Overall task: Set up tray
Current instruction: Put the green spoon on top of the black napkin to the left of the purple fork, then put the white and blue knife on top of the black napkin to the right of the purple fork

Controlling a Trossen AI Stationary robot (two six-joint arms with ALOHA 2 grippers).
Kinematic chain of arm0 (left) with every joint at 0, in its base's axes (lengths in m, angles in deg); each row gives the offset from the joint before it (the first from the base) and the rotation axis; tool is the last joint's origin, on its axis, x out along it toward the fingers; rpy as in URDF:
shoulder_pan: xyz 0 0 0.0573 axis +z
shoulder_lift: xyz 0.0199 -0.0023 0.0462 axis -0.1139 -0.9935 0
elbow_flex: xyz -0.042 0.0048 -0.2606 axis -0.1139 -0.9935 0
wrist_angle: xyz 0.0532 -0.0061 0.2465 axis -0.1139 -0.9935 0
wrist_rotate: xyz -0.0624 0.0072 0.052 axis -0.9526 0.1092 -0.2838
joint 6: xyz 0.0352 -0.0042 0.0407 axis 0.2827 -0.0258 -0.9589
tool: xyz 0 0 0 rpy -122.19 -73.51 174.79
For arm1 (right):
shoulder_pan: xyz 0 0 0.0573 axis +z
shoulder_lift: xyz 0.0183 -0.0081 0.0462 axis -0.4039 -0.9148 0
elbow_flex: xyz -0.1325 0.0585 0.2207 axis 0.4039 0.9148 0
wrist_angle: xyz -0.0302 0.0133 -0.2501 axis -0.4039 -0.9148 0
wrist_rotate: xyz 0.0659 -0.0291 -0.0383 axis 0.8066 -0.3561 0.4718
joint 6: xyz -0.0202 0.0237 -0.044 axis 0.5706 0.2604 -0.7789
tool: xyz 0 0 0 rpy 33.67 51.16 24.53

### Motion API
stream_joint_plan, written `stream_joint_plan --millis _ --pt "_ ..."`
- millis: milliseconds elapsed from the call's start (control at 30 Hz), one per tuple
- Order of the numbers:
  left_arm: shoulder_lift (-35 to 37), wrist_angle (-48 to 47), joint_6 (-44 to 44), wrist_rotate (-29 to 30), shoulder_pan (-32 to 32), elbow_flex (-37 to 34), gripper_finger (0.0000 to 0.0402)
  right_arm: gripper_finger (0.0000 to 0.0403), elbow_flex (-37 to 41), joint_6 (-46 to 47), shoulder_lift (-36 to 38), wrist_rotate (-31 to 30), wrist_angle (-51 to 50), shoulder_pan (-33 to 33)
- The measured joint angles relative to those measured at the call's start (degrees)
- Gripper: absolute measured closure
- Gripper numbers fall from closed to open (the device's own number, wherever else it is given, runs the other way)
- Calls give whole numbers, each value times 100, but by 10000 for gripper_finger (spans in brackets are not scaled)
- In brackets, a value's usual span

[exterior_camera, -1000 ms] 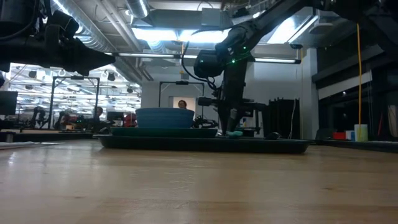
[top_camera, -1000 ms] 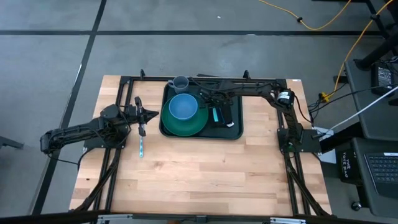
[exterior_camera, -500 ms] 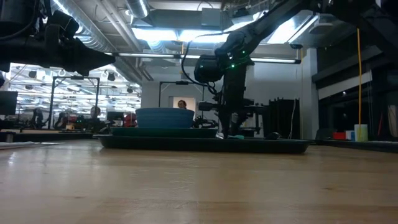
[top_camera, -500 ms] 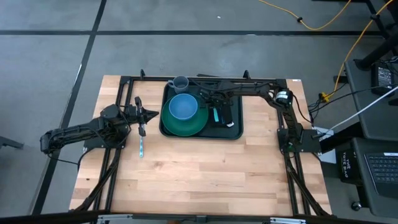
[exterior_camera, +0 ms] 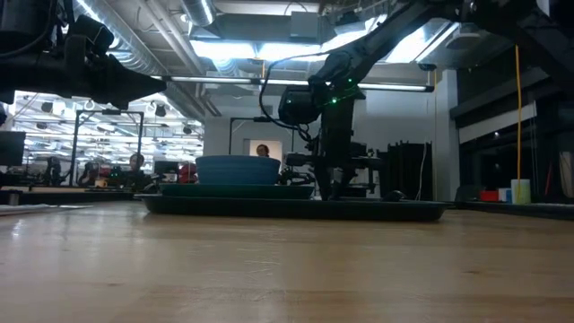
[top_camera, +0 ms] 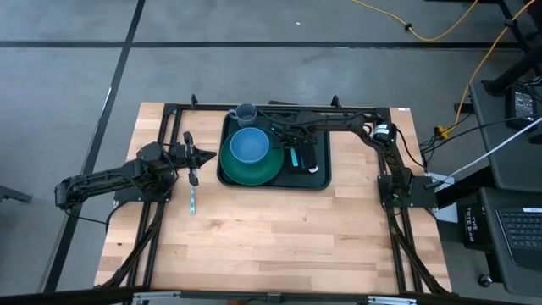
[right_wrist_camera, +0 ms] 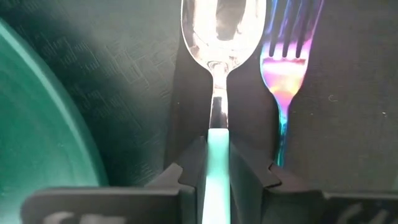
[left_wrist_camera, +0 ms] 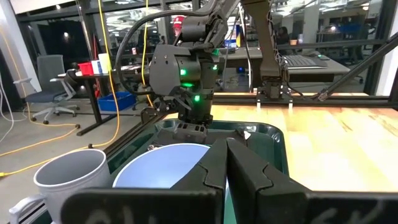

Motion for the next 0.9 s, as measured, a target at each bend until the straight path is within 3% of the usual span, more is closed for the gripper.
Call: stream_joint_plan --millis 600,900 --pt "0 0 1 -1 0 0 399 276 -2 10 2 59 35 -7" --pt "0 -2 2 -3 0 0 398 270 -2 -126 11 114 12 -44"
